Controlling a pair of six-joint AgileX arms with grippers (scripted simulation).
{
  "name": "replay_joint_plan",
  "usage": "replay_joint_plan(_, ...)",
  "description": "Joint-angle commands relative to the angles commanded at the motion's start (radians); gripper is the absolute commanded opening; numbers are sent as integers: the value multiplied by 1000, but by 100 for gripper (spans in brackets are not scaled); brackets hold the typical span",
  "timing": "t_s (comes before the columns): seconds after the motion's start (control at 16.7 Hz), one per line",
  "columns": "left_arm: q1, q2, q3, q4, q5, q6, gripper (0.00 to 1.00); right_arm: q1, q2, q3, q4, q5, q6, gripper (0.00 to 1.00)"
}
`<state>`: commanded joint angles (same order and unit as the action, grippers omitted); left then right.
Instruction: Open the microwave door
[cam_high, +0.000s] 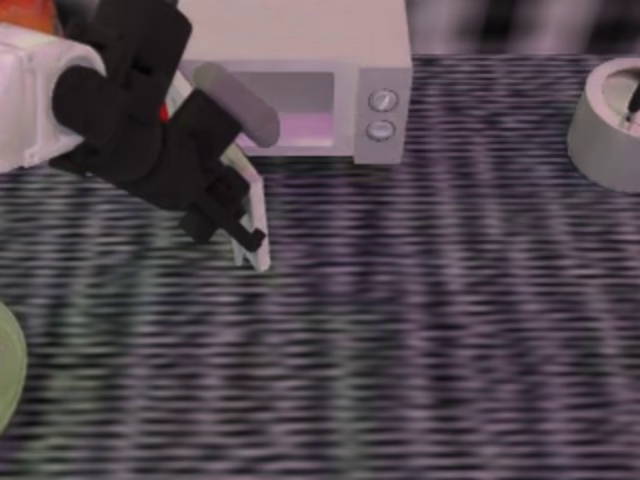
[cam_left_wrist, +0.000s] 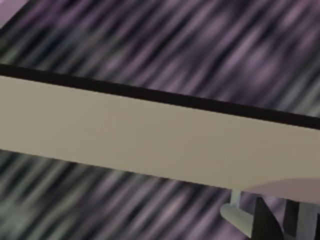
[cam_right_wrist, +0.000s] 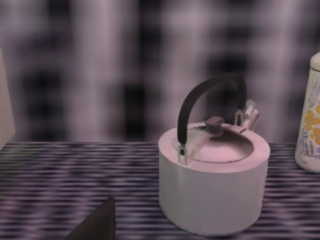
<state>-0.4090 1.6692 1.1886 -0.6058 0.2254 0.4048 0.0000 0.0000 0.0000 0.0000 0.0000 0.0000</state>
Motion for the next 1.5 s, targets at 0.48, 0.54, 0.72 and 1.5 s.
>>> replay_joint_plan(0.48,0,0,0,0,0,0,0,0,0,0,0,0,0,100)
replay_joint_plan(0.54,0,0,0,0,0,0,0,0,0,0,0,0,0,100)
replay_joint_plan(0.72,-3,3,-3,-1,4,-2,0,0,0,0,0,0,0,100)
replay_joint_plan(1.5,84,-21,-17,-60,96,202,0,0,0,0,0,0,0,100)
